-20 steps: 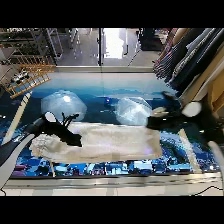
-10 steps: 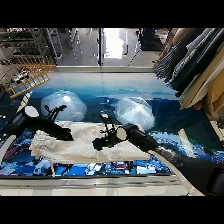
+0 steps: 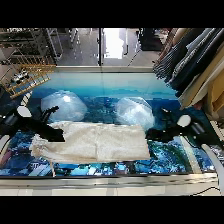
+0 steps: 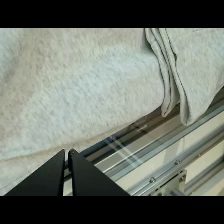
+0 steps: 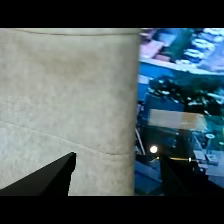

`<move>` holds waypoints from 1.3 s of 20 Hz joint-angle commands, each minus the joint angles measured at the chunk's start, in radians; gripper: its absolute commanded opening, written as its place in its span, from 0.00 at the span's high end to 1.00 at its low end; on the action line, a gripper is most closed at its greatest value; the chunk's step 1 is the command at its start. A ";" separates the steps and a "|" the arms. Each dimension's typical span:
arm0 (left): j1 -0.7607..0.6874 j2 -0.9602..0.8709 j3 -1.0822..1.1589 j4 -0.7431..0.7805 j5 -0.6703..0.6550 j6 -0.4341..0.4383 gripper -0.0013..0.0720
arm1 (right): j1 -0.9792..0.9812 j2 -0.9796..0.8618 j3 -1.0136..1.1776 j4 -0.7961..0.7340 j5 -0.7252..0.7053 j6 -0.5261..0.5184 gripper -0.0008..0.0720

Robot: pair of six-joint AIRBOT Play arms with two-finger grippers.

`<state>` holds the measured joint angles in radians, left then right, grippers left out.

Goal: Fold the clothes and pants, and hang the long-sleeved shirts on hangers.

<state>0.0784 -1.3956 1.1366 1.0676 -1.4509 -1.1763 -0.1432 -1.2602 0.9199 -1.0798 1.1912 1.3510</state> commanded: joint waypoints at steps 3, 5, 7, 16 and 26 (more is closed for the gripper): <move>0.009 0.000 0.001 0.005 -0.013 -0.029 0.48 | -0.274 -0.165 -0.056 0.329 0.126 -0.373 0.12; 0.009 0.000 0.001 0.005 -0.013 -0.029 0.48 | -0.248 -0.243 -0.056 0.406 0.157 -0.457 0.12; 0.009 0.000 0.001 0.006 -0.013 -0.029 0.48 | -0.186 -0.310 -0.054 0.478 0.142 -0.494 0.12; 0.003 -0.010 -0.010 0.019 0.011 0.107 0.58 | -0.033 -0.280 0.179 0.136 0.031 -0.132 0.94; -0.225 -0.169 -0.071 -0.064 0.301 0.125 0.69 | -0.011 0.192 0.354 -0.076 0.208 0.200 0.95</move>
<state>-0.0746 -1.5211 1.0702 1.0500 -1.2686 -1.0660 -0.2623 -1.1473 1.2060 -1.2400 1.4014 1.4258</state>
